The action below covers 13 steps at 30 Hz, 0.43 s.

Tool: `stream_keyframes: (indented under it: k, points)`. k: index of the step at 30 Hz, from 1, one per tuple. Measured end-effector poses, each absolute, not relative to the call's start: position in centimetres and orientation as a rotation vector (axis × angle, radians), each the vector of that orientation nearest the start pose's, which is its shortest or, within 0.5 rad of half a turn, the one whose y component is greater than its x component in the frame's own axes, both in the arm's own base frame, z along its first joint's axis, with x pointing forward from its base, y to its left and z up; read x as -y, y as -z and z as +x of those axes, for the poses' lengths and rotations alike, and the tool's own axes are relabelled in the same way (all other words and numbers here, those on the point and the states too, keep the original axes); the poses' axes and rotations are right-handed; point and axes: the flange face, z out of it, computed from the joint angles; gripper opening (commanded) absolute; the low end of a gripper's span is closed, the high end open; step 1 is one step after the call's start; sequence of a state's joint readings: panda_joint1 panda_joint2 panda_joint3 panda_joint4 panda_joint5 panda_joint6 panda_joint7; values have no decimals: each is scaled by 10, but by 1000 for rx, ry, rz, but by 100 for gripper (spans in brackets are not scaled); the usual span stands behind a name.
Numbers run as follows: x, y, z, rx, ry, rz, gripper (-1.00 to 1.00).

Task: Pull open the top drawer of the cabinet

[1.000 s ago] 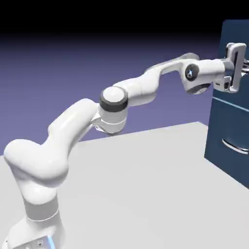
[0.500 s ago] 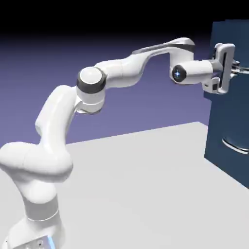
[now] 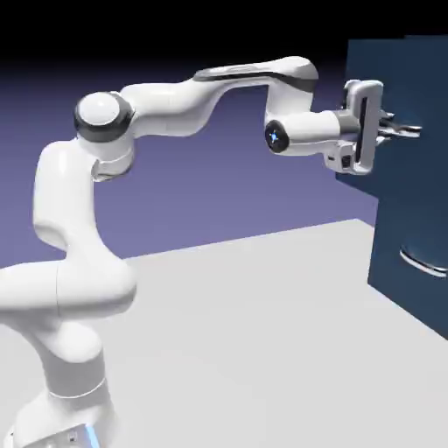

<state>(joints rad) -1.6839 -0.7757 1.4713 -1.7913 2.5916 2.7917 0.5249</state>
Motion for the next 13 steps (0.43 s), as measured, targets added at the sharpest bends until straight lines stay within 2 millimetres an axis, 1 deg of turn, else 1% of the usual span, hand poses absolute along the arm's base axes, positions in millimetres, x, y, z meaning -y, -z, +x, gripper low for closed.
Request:
stream_keyframes:
  k: [10, 11, 13]
  points:
    - [-46, -566, 512, -1482, 613, -614, -100]
    - [-46, -566, 511, -1482, 613, -614, 100]
    - [-46, -566, 511, -1482, 613, -614, 100]
